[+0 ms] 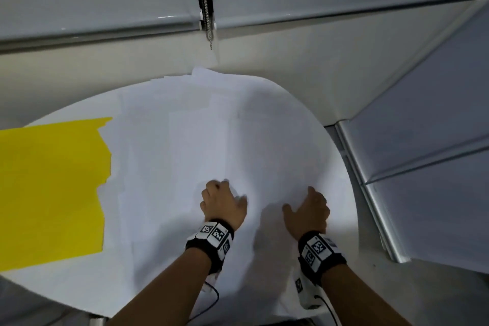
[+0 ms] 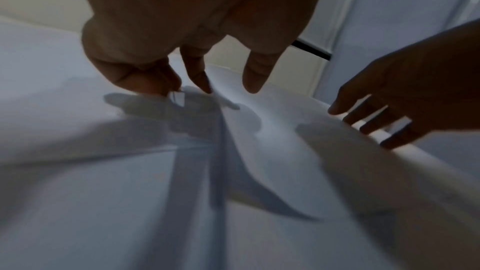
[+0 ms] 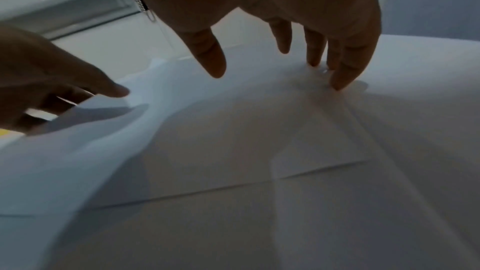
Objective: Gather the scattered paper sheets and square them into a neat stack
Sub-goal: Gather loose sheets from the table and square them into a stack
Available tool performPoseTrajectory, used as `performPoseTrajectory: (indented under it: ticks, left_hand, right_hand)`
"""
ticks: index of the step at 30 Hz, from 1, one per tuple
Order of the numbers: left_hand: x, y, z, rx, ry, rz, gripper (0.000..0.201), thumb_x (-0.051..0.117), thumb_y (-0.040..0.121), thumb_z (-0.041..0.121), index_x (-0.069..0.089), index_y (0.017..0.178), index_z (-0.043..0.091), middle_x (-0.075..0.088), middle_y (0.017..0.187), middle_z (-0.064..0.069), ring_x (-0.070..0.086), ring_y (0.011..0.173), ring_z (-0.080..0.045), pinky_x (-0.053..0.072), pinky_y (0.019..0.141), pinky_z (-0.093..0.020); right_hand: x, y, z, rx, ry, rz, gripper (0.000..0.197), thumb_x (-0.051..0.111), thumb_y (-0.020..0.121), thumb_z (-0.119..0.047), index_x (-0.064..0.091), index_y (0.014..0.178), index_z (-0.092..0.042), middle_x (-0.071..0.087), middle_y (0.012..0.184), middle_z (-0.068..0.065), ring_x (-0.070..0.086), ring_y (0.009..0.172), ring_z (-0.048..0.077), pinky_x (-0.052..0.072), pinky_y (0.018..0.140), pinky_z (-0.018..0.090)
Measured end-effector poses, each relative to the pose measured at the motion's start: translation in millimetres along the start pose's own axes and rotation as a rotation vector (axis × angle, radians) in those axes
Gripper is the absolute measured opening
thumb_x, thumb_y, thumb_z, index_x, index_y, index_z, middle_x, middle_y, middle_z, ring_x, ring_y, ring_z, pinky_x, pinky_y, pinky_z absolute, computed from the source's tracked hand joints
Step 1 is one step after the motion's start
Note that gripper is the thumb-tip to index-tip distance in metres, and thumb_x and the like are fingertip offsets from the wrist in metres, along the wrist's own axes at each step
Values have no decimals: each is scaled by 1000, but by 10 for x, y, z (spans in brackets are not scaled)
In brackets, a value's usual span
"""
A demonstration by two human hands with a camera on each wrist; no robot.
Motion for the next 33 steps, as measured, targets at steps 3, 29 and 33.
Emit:
performPoseTrajectory:
  ticks: [3, 29, 33]
  left_hand:
    - [49, -79, 97, -136, -205, -10, 67, 58, 89, 39, 35, 147, 12, 30, 146, -10, 32, 134, -29, 32, 108, -39]
    - [-1058, -616, 214, 193, -955, 236, 28, 64, 86, -7, 66, 108, 10, 76, 98, 0, 72, 89, -14, 57, 75, -27]
    - [-1351, -604, 184, 311, -981, 252, 28, 74, 75, -6, 69, 100, 4, 77, 91, 0, 73, 87, -16, 55, 73, -24]
  right_hand:
    - [-31, 82, 25, -76, 162, -39, 75, 63, 84, -28, 24, 146, -14, 31, 145, 14, 32, 131, 34, 33, 108, 45]
    - [-1015, 236, -527, -509, 799, -534, 67, 77, 70, -36, 49, 131, -29, 65, 123, -10, 61, 114, 8, 47, 101, 41]
    - [-1354, -34, -876, -643, 941, -329, 56, 79, 73, -13, 55, 124, -18, 68, 118, -3, 65, 109, 16, 54, 91, 41]
Point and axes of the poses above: each hand's wrist, its own y-axis towards the middle knuckle, its own x-axis out of the palm, z = x × y, the point moved 2 cm from there along y, towards the middle knuckle
